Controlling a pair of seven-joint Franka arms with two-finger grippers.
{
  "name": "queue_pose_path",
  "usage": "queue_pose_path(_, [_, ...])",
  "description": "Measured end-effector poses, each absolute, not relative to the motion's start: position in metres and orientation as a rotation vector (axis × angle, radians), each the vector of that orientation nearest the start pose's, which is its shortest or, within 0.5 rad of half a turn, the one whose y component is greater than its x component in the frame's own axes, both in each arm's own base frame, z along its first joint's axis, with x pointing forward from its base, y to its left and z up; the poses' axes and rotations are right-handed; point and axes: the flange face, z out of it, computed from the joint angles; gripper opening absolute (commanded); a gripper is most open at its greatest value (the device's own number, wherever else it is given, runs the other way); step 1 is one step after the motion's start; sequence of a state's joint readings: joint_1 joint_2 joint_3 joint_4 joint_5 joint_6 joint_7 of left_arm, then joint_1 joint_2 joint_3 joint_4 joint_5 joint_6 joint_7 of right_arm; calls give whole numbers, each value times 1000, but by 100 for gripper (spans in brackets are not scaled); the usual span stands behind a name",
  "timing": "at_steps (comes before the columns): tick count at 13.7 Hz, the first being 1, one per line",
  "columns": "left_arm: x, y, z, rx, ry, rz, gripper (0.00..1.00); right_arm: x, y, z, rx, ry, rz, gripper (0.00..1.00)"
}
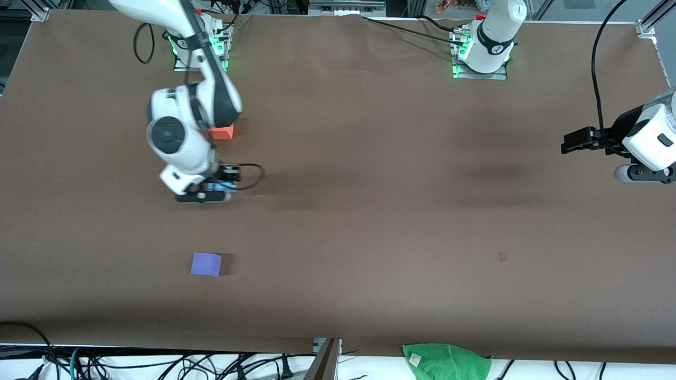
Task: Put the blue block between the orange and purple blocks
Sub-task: 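Carry the blue cube with the right gripper toward the orange cube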
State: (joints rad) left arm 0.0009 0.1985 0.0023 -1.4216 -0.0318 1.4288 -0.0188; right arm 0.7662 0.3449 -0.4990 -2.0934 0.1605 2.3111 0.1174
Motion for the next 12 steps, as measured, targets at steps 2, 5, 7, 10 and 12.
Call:
queue_pose_path(2, [597, -2, 568, -3157, -32, 303, 100, 540, 138, 250, -3210, -65, 106, 6])
queue_pose_path(5, [597, -2, 568, -3157, -32, 303, 100, 540, 140, 241, -3199, -30, 74, 9])
queue_pose_path(7, [597, -2, 568, -3157, -32, 303, 100, 543, 141, 230, -3188, 7, 42, 19])
queue_pose_path(10, [597, -2, 568, -3157, -32, 303, 100, 544, 143, 209, -3201, 23, 33, 38])
queue_pose_path(12, [597, -2, 568, -3157, -32, 303, 100, 544, 142, 199, -3205, 36, 25, 63])
